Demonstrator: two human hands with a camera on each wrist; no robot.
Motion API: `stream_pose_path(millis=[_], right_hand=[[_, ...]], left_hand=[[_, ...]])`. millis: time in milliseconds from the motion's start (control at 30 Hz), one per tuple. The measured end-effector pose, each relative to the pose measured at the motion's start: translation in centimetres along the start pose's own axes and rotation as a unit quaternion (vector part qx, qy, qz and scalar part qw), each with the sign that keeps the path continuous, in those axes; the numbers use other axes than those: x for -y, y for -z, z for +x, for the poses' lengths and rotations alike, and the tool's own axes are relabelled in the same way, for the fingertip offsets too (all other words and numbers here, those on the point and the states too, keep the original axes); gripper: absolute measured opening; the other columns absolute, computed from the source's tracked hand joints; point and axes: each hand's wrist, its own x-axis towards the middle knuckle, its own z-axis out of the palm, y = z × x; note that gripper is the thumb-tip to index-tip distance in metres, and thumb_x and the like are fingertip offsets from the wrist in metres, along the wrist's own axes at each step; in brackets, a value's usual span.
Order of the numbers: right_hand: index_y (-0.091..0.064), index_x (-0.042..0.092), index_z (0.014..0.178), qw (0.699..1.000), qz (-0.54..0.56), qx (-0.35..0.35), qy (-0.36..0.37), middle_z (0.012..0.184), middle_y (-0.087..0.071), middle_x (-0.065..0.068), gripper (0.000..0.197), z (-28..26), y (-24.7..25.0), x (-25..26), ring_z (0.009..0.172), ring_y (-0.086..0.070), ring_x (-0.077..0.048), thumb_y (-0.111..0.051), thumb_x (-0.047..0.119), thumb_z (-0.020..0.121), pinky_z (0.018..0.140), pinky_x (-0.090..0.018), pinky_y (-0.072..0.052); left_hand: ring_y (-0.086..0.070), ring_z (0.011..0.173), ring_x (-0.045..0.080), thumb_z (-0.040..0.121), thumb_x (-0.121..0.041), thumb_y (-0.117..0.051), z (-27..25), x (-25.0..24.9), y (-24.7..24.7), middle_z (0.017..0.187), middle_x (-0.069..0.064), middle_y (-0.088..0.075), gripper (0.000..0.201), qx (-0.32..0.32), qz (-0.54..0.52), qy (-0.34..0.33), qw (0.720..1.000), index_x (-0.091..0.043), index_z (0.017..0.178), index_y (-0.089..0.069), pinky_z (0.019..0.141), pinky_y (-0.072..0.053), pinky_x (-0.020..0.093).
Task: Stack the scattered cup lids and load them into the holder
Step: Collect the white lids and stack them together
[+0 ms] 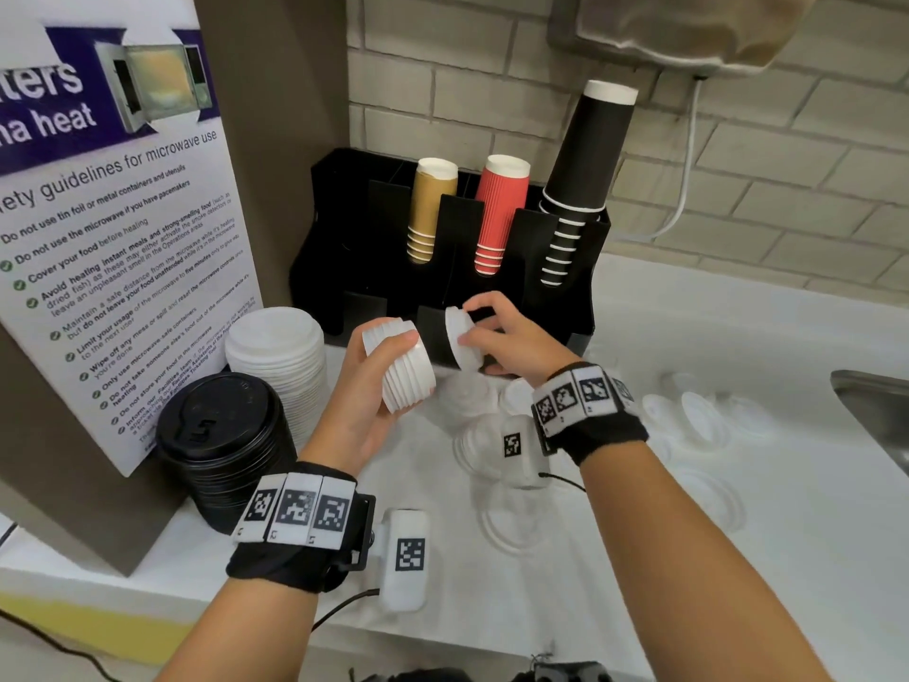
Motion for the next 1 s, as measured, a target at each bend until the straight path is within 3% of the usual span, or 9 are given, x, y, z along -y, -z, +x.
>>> stream_pose_path(millis=[100, 200, 267, 400, 500, 600, 733, 1000], right_hand=[[-0.050, 0.040, 0.119, 0.990, 0.139, 0.031, 0.011, 0.102, -0.060, 0.000, 0.036, -2.4, -0.7, 0.6, 0.086, -0.066, -0.009, -0.061, 0.026, 0.088, 0.077, -0.032, -0.058], [-0.050, 0.037, 0.122, 0.980, 0.190, 0.060, 0.025, 0.103, -0.056, -0.005, 0.036, -4.2, -2.0, 0.7, 0.089, -0.061, -0.015, -0.060, 0.023, 0.090, 0.081, -0.037, -0.058], [-0.050, 0.034, 0.124, 0.979, 0.194, 0.054, 0.029, 0.104, -0.056, -0.007, 0.034, -4.8, -2.6, 0.6, 0.089, -0.060, -0.015, -0.058, 0.022, 0.093, 0.083, -0.039, -0.056], [-0.053, 0.033, 0.126, 0.983, 0.170, 0.047, 0.046, 0.114, -0.061, -0.011, 0.034, -5.0, -2.3, 0.7, 0.101, -0.062, -0.022, -0.053, 0.020, 0.095, 0.082, -0.034, -0.055], [-0.055, 0.035, 0.126, 0.984, 0.160, 0.055, 0.063, 0.119, -0.061, -0.008, 0.037, -5.1, -2.0, 0.7, 0.111, -0.060, -0.024, -0.054, 0.017, 0.093, 0.080, -0.030, -0.055], [-0.057, 0.032, 0.125, 0.980, 0.172, 0.056, 0.081, 0.119, -0.060, -0.008, 0.040, -5.2, -2.0, 0.8, 0.112, -0.059, -0.024, -0.056, 0.012, 0.091, 0.078, -0.029, -0.055], [-0.057, 0.030, 0.123, 0.978, 0.178, 0.054, 0.094, 0.119, -0.059, -0.009, 0.041, -5.0, -2.1, 0.8, 0.111, -0.060, -0.027, -0.062, 0.014, 0.086, 0.082, -0.036, -0.057], [-0.057, 0.033, 0.119, 0.978, 0.163, 0.071, 0.107, 0.118, -0.059, -0.008, 0.040, -4.5, -1.7, 1.3, 0.110, -0.061, -0.024, -0.066, 0.017, 0.083, 0.082, -0.038, -0.058]], left_hand=[[-0.056, 0.100, 0.018, 0.069, -0.033, -0.069, 0.0, 0.2, -0.2, 0.109, 0.003, -0.056, 0.042, -0.002, -0.005, -0.013, 1.000, -0.028, 0.108, -0.054, 0.062, -0.054, 0.030], [-0.057, 0.106, 0.020, 0.073, -0.032, -0.077, 0.0, 0.3, -0.2, 0.111, 0.002, -0.057, 0.043, 0.001, 0.008, -0.023, 1.000, -0.030, 0.111, -0.055, 0.073, -0.052, 0.031], [-0.059, 0.107, 0.019, 0.073, -0.031, -0.073, 0.0, 0.5, -0.2, 0.114, 0.002, -0.059, 0.041, 0.011, 0.023, -0.023, 0.999, -0.032, 0.111, -0.056, 0.077, -0.052, 0.033], [-0.064, 0.101, 0.013, 0.071, -0.031, -0.070, -0.1, 0.5, 0.0, 0.106, -0.006, -0.066, 0.038, 0.057, 0.063, -0.006, 0.996, -0.034, 0.108, -0.062, 0.066, -0.054, 0.026], [-0.066, 0.101, 0.013, 0.072, -0.030, -0.071, -0.3, 0.4, -0.2, 0.106, -0.007, -0.068, 0.037, 0.073, 0.071, 0.001, 0.995, -0.035, 0.107, -0.063, 0.068, -0.055, 0.027], [-0.065, 0.103, 0.016, 0.071, -0.031, -0.071, -0.3, 0.3, -0.5, 0.111, -0.002, -0.066, 0.042, 0.065, 0.057, 0.002, 0.996, -0.032, 0.112, -0.061, 0.069, -0.055, 0.028], [-0.063, 0.107, 0.020, 0.073, -0.031, -0.070, -0.4, 0.2, -0.7, 0.115, 0.004, -0.063, 0.046, 0.054, 0.039, -0.002, 0.998, -0.027, 0.117, -0.058, 0.071, -0.056, 0.031], [-0.062, 0.107, 0.023, 0.071, -0.031, -0.069, -0.3, -0.1, -0.7, 0.118, 0.006, -0.062, 0.046, 0.052, 0.035, 0.008, 0.998, -0.028, 0.116, -0.058, 0.069, -0.057, 0.035]])
